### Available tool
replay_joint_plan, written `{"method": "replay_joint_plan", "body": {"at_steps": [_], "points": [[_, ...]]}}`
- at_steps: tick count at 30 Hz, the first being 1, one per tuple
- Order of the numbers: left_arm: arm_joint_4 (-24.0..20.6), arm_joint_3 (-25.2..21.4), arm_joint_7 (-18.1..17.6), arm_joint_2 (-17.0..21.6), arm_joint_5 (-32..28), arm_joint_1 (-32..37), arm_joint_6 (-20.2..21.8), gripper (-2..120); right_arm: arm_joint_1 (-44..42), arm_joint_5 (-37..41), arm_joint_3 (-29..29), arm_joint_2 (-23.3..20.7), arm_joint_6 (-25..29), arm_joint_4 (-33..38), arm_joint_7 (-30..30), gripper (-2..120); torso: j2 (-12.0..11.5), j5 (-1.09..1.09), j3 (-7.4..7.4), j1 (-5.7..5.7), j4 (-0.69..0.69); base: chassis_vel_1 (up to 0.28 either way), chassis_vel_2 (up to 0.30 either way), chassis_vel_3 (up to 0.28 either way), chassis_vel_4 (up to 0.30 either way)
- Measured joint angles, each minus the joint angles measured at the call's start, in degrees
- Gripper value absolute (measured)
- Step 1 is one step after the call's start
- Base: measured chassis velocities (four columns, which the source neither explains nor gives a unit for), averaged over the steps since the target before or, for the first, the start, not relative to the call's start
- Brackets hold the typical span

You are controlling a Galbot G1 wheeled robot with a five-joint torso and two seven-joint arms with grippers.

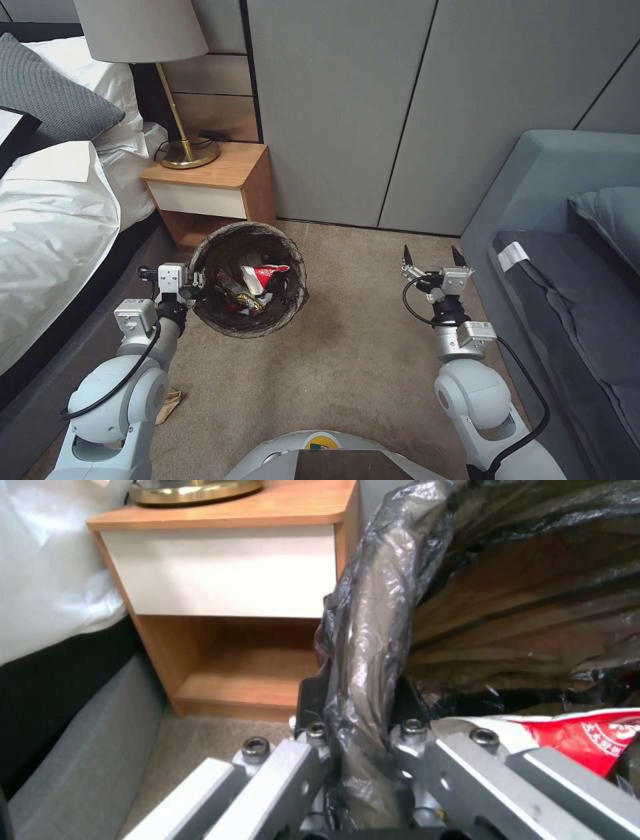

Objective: Pick up the trash bin, then pick up the garbage from the floor and place it into the trash bin.

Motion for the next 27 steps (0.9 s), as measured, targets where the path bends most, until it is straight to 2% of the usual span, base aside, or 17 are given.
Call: {"method": "replay_joint_plan", "body": {"at_steps": [27], "points": [[-0.3,-0.3,0.2,-0.1,-0.8,-0.1,0.4,0,0.5,0.0,-0.3,-0.2,-0.2,-1.0,-0.1,100,0.0,0.00,0.00,0.00,0.00,0.000,0.000,0.000,0.000]]}}
